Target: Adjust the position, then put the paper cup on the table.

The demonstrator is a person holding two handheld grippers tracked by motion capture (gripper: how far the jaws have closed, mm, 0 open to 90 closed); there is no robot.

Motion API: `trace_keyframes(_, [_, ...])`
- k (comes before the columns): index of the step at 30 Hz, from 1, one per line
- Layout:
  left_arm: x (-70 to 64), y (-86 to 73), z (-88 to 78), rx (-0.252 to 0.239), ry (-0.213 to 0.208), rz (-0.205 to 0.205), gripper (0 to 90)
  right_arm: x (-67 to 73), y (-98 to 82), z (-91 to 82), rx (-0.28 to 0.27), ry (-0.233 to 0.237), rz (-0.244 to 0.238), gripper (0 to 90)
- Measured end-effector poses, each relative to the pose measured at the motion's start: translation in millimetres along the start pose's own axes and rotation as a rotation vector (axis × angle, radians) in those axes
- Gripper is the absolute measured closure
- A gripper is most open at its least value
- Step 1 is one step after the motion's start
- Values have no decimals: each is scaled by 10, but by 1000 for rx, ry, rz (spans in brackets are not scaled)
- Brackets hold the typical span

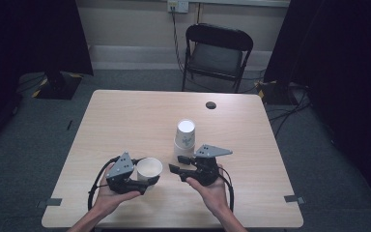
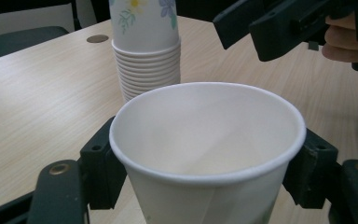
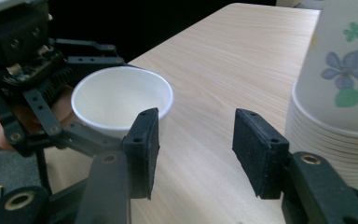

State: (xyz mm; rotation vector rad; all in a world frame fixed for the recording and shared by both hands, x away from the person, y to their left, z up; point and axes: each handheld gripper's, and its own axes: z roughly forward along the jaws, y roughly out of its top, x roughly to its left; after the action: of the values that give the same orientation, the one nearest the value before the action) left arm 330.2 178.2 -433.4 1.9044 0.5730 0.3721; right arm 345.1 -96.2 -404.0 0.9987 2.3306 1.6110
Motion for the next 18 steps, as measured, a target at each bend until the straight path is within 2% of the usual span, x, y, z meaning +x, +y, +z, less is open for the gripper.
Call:
trace_keyframes(3, [35,6,-25,-9,11,-8,273,-32,-9,-25,4,-18,-11,489])
trace_keyframes(5, [64,15,-39,-19,11,-28,273,-58,-10,-49,2,-31,-10,478])
trace_keyframes(7, [73,19,-44,-24,16,-26,274,-81,-16,-68,3,-38,-13,467])
trace_keyframes(8, [86,37,-74,-42,-3,-92,274,-128,-48,-102,4,-59,-19,452])
trace_keyframes(10, [71,49,-81,-44,-8,-87,274,-164,-88,-124,7,-70,-12,443])
trace_keyframes(12, [47,66,-79,-39,22,-44,276,-216,-151,-138,19,-86,-6,430])
trace_keyframes(14, [86,54,-63,-31,30,-56,278,-271,-213,-161,27,-100,3,421])
trace_keyframes(16, [111,46,-58,-25,45,-51,280,-319,-271,-196,41,-116,3,405])
trace_keyframes(18, [200,30,-77,-28,80,-65,282,-365,-327,-237,53,-137,3,391])
